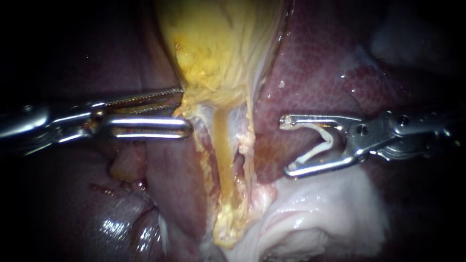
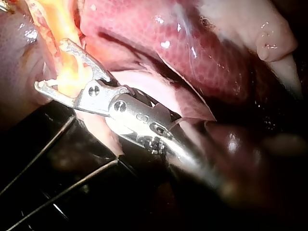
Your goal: Grabbing gallbladder
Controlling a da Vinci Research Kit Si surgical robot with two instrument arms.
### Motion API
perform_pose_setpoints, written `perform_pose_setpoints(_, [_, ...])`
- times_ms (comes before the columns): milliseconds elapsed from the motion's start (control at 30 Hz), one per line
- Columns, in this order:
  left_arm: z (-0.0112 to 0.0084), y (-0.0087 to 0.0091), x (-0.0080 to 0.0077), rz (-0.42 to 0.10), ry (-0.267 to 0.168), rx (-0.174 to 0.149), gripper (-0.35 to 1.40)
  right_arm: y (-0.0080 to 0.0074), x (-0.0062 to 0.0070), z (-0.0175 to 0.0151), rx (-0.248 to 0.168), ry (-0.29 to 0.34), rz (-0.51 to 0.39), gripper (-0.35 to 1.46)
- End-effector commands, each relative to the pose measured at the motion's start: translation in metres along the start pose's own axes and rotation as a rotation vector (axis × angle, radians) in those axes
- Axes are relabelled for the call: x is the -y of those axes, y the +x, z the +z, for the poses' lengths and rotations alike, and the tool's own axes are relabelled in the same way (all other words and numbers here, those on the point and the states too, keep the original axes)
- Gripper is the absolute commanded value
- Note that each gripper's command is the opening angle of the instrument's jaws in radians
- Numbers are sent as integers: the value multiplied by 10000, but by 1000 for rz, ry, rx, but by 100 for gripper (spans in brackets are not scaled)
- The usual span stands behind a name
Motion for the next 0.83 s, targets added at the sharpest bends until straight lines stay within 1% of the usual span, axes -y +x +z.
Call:
perform_pose_setpoints(33, [0,2,-2,5,-7,-8,5,0,0,0,0,0,0,60])
perform_pose_setpoints(100, [1,8,-6,3,-17,-29,-22,0,1,0,0,0,0,60])
perform_pose_setpoints(133, [1,11,-8,4,-21,-35,-35,1,1,0,0,0,0,60])
perform_pose_setpoints(233, [0,16,-12,2,-40,-74,-35,1,2,0,0,1,0,60])
perform_pose_setpoints(300, [-3,16,-14,1,-53,-84,-35,1,2,0,0,1,0,60])
perform_pose_setpoints(500, [-6,13,-13,-4,-74,-88,-35,1,2,0,0,1,0,60])
perform_pose_setpoints(833, [-7,12,-9,-6,-67,-90,-35,1,2,0,0,1,0,60])
